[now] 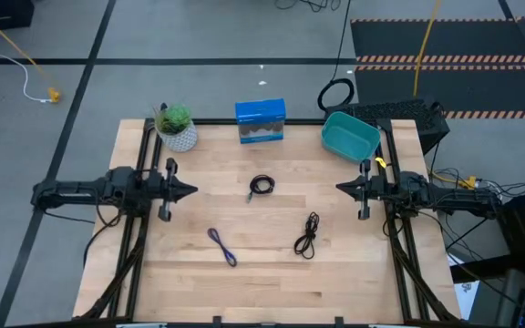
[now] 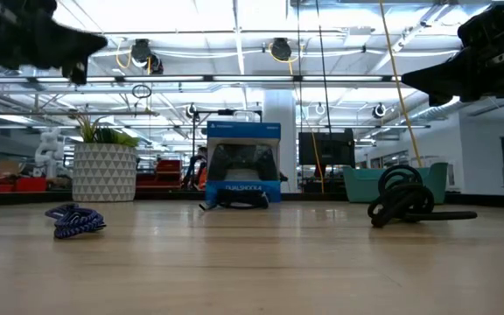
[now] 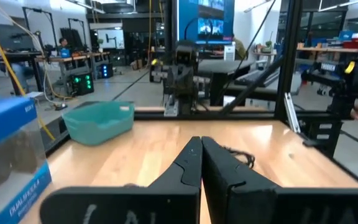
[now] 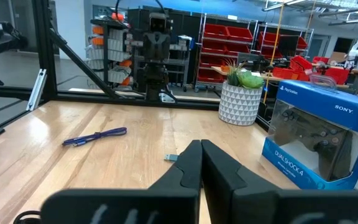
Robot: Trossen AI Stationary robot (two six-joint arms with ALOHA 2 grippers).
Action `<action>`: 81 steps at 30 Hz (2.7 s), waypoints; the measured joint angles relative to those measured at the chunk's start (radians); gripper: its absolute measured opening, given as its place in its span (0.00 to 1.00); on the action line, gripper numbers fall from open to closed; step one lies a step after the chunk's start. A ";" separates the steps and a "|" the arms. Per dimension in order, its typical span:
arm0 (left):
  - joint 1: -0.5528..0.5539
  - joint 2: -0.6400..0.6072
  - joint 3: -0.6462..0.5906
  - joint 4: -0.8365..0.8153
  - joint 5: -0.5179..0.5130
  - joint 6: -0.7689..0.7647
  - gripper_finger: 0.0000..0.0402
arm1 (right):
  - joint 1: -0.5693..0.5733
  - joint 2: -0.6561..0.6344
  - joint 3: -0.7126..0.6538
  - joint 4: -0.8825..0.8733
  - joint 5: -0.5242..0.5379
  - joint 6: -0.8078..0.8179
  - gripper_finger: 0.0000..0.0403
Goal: Pick and place USB-C Cables
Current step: Put the violet charger cable into the green bin
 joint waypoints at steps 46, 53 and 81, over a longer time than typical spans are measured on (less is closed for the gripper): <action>-0.002 0.569 1.092 -0.794 0.000 0.098 0.01 | 0.000 0.000 0.000 0.000 0.000 0.060 0.00; -0.002 0.642 1.092 -0.795 0.000 0.087 0.01 | 0.000 0.000 0.000 0.000 0.000 0.060 0.00; 0.000 1.275 1.793 -1.636 -0.015 -0.085 0.02 | 0.000 0.000 0.000 0.001 0.000 0.061 0.00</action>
